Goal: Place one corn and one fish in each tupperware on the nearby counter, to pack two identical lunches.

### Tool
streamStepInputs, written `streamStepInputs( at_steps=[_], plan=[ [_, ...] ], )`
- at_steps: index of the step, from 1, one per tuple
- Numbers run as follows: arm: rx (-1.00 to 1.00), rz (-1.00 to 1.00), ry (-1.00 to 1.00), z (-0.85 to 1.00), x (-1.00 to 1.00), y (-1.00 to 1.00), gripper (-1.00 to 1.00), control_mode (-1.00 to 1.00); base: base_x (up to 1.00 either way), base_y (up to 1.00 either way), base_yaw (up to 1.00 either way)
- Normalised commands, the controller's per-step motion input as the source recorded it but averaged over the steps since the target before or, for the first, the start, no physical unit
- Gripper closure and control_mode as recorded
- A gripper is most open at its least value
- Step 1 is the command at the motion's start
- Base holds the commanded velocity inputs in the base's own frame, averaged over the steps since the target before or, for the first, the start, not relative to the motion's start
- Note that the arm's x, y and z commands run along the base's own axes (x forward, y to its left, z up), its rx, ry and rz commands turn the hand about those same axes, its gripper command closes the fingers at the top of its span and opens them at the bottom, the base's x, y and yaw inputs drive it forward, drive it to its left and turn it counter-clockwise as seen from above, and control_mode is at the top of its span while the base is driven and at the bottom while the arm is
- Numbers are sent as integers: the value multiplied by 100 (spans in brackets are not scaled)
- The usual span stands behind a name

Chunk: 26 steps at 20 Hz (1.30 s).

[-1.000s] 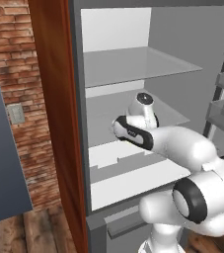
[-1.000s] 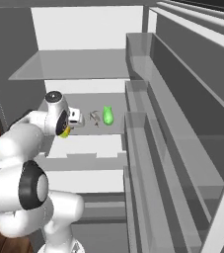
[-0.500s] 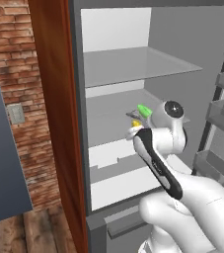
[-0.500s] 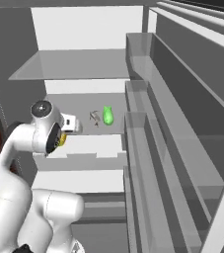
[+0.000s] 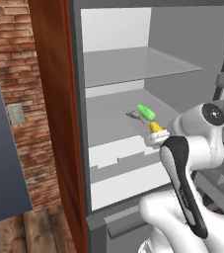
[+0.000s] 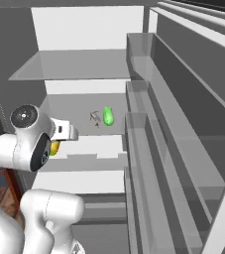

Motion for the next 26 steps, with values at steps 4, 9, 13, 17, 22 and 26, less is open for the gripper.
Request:
streamStepInputs(
  at_steps=[4,9,13,17,22,26],
  plan=[
    [0,0,6,80,-100,-1,100,-100,0,0,0],
    [0,0,1,-4,-100,-2,100,-100,0,0,0],
    [0,0,0,0,0,0,100,100,-100,-1,0],
    [0,0,0,0,0,0,100,100,-100,-9,0],
    [0,0,0,0,0,0,100,100,-100,-5,-4],
    [0,0,0,0,0,0,100,100,-100,-20,-16]
  ],
)
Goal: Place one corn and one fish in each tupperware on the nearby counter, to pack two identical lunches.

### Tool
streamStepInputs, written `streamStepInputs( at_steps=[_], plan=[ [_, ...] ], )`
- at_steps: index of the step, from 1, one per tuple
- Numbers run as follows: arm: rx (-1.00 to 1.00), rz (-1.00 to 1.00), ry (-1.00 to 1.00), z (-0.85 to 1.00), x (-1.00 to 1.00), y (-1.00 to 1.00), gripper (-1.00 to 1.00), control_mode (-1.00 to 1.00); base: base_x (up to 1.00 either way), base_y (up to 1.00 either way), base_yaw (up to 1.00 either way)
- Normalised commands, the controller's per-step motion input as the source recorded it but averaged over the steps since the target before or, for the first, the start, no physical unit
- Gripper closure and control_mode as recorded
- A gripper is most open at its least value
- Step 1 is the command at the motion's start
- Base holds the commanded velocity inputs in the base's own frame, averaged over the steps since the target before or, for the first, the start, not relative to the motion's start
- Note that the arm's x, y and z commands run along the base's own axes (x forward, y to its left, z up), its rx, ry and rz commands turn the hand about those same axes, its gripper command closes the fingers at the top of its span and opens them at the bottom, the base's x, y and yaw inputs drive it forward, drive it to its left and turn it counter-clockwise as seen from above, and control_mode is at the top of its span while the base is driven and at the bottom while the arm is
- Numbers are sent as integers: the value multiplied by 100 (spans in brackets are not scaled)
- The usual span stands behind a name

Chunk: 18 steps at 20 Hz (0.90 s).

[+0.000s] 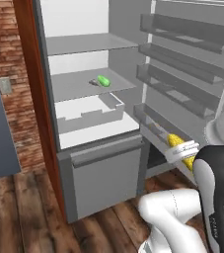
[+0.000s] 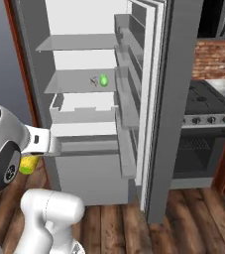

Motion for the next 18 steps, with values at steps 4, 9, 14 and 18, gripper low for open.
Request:
streamStepInputs(
  at_steps=[4,9,14,18],
  plan=[
    [0,0,0,0,0,0,100,100,-96,-25,-34],
    [0,0,0,0,0,0,100,100,-70,-18,-48],
    [0,0,0,0,0,0,100,100,-42,-30,-54],
    [0,0,0,0,0,0,100,100,-26,-37,-56]
  ],
)
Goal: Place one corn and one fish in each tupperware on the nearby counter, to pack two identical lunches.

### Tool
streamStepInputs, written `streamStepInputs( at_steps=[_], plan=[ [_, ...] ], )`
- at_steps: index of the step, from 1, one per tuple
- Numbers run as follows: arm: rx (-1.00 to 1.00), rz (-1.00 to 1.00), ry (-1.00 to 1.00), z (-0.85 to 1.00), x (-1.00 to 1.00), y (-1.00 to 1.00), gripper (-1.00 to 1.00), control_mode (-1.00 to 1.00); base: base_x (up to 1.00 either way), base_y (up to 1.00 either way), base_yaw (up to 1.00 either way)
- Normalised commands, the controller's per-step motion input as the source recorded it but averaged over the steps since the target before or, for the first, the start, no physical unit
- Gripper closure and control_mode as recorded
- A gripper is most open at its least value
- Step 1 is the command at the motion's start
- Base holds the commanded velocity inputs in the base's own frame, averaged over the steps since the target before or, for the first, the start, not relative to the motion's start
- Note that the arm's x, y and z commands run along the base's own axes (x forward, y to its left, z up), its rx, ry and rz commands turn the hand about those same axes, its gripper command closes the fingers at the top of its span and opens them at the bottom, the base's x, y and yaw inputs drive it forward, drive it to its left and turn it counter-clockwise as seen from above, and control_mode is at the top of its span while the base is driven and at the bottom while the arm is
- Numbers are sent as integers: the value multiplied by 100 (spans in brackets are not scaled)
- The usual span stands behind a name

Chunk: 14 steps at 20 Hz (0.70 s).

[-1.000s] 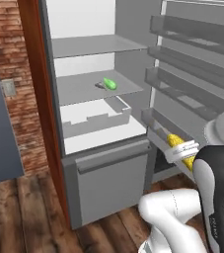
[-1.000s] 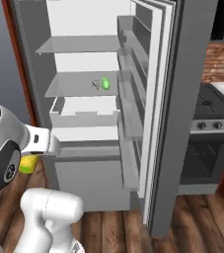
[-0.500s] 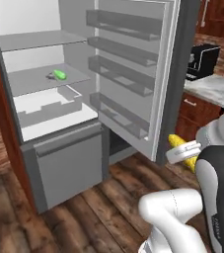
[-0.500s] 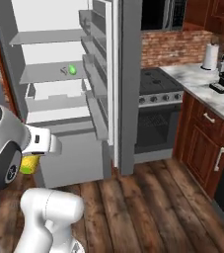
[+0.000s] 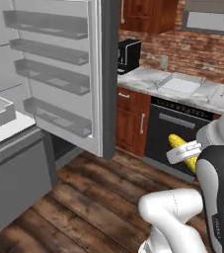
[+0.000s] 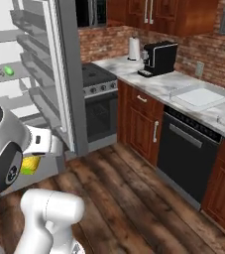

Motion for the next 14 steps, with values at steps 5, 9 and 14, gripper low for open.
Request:
streamStepInputs(
  at_steps=[5,9,14],
  plan=[
    [0,0,0,0,0,0,100,100,-3,-37,-57],
    [0,0,0,0,0,0,100,100,2,-29,-53],
    [0,0,0,0,0,0,100,100,23,-11,-47]
  ],
)
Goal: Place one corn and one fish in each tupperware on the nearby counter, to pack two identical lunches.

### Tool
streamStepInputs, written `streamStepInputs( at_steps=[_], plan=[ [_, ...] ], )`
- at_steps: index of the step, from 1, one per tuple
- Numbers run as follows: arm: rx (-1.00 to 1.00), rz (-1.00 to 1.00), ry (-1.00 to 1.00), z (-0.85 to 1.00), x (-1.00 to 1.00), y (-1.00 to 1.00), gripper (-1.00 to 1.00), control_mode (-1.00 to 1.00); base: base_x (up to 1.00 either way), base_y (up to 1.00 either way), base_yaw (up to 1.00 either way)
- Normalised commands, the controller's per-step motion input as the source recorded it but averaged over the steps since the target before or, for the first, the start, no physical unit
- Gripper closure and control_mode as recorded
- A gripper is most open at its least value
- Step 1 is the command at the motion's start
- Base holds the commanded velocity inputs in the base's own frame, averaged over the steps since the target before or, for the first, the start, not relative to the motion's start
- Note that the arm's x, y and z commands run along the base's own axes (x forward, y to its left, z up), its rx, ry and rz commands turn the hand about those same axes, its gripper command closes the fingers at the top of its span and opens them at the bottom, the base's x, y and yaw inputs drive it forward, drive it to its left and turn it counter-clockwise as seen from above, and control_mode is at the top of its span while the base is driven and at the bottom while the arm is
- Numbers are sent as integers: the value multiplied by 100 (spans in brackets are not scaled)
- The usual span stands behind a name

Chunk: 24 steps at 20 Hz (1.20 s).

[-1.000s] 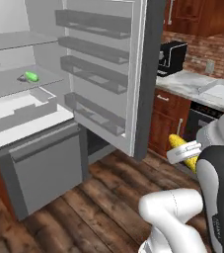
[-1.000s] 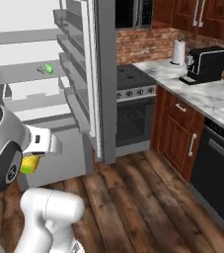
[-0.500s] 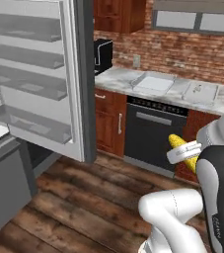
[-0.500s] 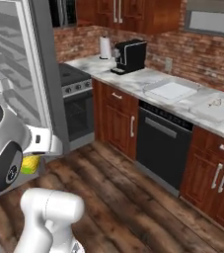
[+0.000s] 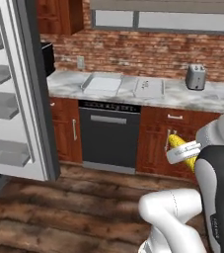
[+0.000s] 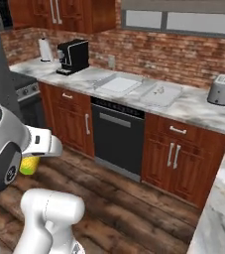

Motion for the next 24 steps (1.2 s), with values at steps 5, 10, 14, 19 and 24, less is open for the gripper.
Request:
streamStepInputs(
  at_steps=[5,10,14,19,24],
  plan=[
    [0,0,0,0,0,0,100,100,87,0,-35],
    [0,0,0,0,0,0,100,100,100,1,-32],
    [0,0,0,0,0,0,100,100,100,21,-30],
    [0,0,0,0,0,0,100,100,100,54,-26],
    [0,0,0,0,0,0,100,100,100,51,-22]
  ],
)
